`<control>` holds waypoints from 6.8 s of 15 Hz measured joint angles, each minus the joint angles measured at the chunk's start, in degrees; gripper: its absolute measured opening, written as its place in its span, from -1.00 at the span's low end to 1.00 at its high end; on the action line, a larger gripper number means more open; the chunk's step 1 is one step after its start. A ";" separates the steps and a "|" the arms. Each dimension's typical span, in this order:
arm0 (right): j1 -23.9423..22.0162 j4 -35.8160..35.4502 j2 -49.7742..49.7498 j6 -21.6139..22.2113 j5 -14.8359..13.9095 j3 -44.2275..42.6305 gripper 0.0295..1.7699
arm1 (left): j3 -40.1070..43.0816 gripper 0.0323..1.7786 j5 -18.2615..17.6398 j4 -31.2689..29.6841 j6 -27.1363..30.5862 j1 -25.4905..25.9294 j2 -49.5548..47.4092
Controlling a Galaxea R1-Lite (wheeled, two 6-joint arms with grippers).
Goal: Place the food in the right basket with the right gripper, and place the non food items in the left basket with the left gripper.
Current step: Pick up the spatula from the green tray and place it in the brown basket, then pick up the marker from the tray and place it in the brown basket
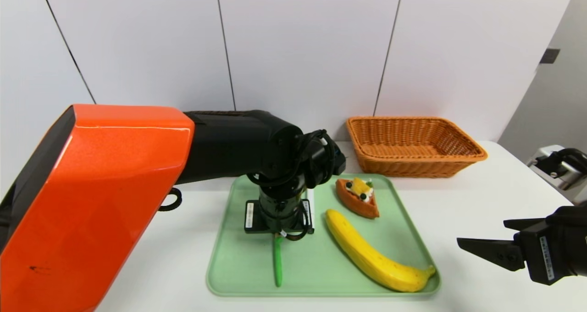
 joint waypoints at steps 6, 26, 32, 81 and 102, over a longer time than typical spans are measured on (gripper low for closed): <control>0.00 0.02 -0.09 -0.09 0.00 0.00 0.93 | -0.49 -0.95 1.22 0.02 1.95 0.16 -3.97; 0.00 0.05 -0.74 0.02 -0.07 1.30 0.93 | -3.80 -0.95 -6.03 -13.89 82.73 24.33 -19.38; -0.09 0.11 -0.66 -0.02 -0.32 1.41 0.93 | -3.69 -0.95 -5.53 -24.03 91.92 28.05 -13.99; -0.09 -0.50 -2.04 0.78 -1.15 2.05 0.93 | -3.72 0.88 -2.80 -9.92 21.22 3.06 -11.96; -0.17 -0.39 -4.47 0.78 -1.26 4.58 0.93 | -3.94 0.90 1.33 -17.59 19.54 1.49 5.18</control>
